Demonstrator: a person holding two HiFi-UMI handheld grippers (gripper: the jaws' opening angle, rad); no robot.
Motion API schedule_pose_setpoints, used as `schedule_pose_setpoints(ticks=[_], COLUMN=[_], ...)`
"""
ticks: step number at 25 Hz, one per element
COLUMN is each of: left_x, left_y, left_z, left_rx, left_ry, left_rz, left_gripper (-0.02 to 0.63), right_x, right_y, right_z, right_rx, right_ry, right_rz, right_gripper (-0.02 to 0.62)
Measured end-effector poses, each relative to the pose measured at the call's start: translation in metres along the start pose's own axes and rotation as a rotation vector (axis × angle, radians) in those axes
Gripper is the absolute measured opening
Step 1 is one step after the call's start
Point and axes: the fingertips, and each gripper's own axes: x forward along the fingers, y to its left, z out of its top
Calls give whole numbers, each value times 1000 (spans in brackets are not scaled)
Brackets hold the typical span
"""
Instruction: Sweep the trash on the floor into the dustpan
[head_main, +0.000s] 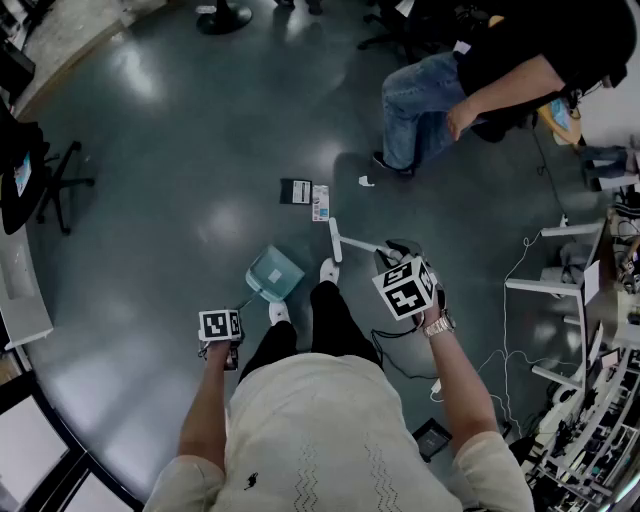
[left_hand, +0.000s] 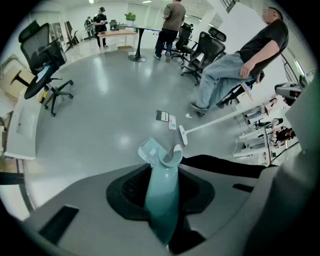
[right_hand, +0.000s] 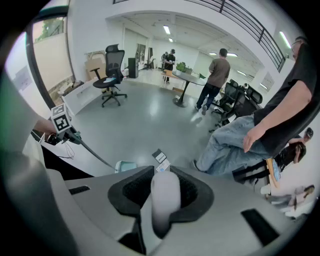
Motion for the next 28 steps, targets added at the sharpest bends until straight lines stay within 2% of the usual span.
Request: schedule_pose_setpoints(ticks=[4, 7, 11, 15, 18, 20, 28], left_x=[15, 25, 32, 47, 58, 65, 80], left_y=[0, 2, -9, -17, -14, -12, 16], left_z=[56, 97, 135, 177, 203, 213, 228], left_rx=[2, -35, -137, -153, -149, -153, -130], left_ry=[-23, -40, -52, -61, -67, -66, -27], left_rz=[11, 26, 72, 108, 121, 117, 94], left_gripper=[106, 106, 106, 106, 106, 106, 104], right_x=[35, 68, 118, 165, 199, 215, 222], right_y=[-68, -117, -169, -195, -183, -165, -48], right_z=[62, 112, 168, 193, 192, 183, 167], right_rx=[-62, -131, -284, -465, -608, -663, -726], right_ry=[-43, -73, -114, -159, -157, -145, -161], right_rz=[-24, -35, -8, -10, 9, 40, 207], right_gripper=[112, 112, 112, 112, 112, 112, 112])
